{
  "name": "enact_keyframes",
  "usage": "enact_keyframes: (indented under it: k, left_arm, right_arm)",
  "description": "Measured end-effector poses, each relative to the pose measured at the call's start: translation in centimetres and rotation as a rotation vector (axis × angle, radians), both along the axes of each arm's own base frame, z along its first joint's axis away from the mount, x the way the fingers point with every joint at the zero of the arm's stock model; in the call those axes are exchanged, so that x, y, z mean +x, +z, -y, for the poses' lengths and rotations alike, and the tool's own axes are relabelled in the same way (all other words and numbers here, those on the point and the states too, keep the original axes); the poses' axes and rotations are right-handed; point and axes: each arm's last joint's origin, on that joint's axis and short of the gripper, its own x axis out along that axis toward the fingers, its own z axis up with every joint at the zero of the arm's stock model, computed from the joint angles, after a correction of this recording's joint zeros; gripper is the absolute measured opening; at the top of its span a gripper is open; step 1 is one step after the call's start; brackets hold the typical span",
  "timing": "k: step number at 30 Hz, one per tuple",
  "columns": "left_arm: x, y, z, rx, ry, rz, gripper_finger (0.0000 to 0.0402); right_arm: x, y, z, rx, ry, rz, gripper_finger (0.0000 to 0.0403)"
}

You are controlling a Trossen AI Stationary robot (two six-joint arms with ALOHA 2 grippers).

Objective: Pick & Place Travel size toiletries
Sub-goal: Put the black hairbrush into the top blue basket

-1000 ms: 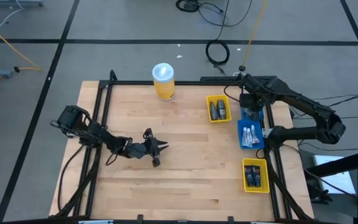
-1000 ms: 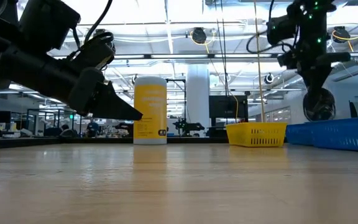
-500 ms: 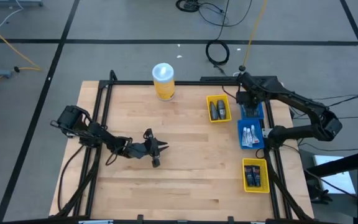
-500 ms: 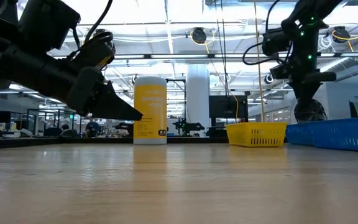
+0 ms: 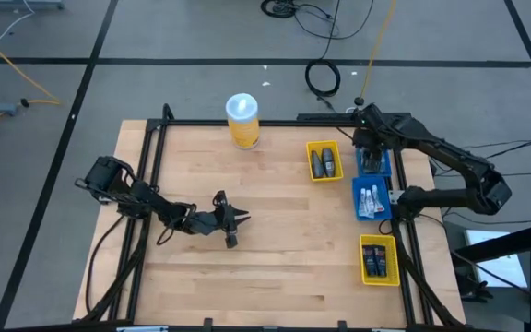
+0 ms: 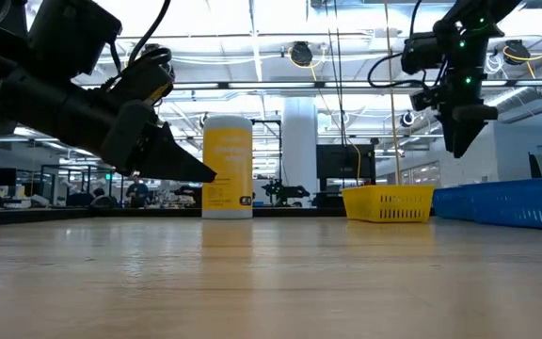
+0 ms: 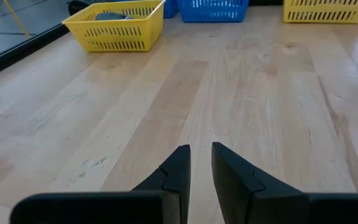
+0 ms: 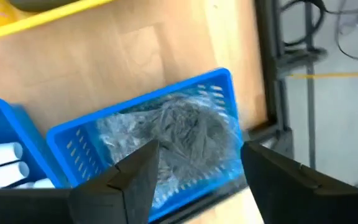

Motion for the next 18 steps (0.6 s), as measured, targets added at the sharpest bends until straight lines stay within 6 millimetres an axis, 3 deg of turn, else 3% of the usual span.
enact_keyframes:
  k: [3, 6, 10, 16, 18]
  left_arm:
    - [0.0, 0.0, 0.0, 0.000, 0.000, 0.000, 0.0067]
    - [0.0, 0.0, 0.0, 0.000, 0.000, 0.001, 0.0067]
    - [0.0, 0.0, 0.0, -0.001, 0.001, 0.002, 0.0067]
    - [0.0, 0.0, 0.0, -0.020, 0.008, 0.007, 0.0067]
    - [0.0, 0.0, 0.0, -0.025, 0.008, 0.008, 0.0067]
  right_arm:
    - [-0.2, 0.5, -0.2, -0.020, -0.058, 0.033, 0.0224]
    - [-0.3, 0.5, -0.1, -0.013, -0.176, 0.081, 0.0197]
    - [-0.3, -0.5, 1.0, 0.013, -0.392, 0.134, 0.0132]
    - [-0.6, -4.2, 2.5, -0.027, -0.599, 0.166, 0.0018]
    - [-0.6, -4.7, 2.6, -0.073, -0.615, 0.148, 0.0006]
